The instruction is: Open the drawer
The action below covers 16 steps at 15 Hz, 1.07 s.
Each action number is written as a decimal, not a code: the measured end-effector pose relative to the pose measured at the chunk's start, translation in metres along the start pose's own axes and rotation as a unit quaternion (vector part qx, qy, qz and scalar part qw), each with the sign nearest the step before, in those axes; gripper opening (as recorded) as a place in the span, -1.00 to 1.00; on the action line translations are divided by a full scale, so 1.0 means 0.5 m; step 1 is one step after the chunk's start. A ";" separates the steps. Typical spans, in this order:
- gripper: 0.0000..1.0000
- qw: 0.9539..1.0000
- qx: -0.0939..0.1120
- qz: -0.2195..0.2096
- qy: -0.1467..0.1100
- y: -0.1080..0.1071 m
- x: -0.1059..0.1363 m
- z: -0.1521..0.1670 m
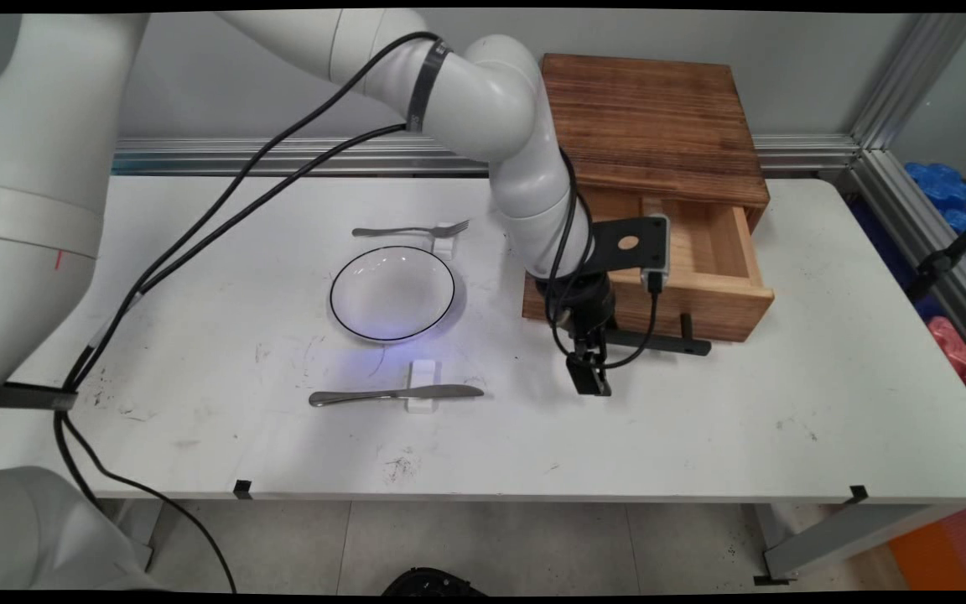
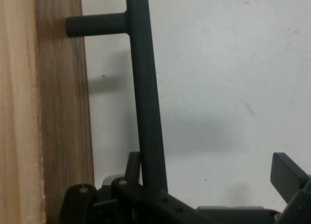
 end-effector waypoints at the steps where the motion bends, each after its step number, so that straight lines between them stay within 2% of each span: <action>1: 1.00 1.000 -0.001 0.001 0.000 0.006 -0.001 0.000; 16: 1.00 1.000 -0.011 0.016 -0.002 0.105 -0.004 -0.004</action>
